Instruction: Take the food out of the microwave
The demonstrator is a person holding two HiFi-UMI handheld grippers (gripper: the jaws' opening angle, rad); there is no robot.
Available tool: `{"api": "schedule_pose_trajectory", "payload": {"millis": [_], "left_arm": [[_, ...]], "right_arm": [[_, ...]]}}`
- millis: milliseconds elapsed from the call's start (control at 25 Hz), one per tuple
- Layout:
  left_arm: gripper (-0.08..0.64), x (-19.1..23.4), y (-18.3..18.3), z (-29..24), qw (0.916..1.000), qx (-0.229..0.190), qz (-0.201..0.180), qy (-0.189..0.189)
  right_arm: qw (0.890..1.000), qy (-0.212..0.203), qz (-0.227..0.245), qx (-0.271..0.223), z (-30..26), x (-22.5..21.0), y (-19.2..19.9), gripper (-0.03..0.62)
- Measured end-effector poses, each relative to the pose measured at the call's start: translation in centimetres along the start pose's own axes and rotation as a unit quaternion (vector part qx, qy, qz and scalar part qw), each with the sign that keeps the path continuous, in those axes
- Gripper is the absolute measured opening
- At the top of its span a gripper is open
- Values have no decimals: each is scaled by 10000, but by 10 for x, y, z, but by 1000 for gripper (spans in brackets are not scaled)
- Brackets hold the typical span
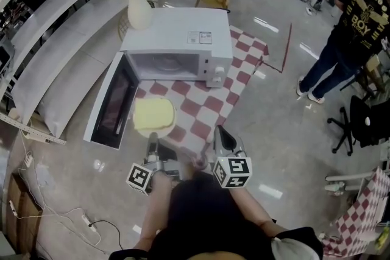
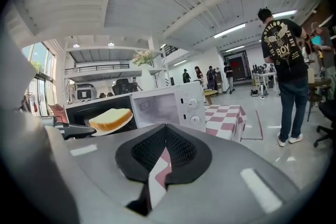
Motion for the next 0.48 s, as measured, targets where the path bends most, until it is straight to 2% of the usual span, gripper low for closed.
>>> {"api": "schedule_pose_trajectory", "payload": {"millis": [280,480], "left_arm": [[25,-24,0,-5,9999,83,-53,97],[25,-28,-2,-2,9998,137,-110,118]], "right_arm": [[9996,93,-145,-203,7,-1,-25,2],[9996,53,-111,-241,9,3,-30,0]]}}
Point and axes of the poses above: the fingertips, and each gripper's own axes: z backward along the fingers, x to its left, y out of its underside, the point moved 4 cm from there along z, backward along the fingers, and after that the axes turned 10 degrees about y, right-handed, at the moved point
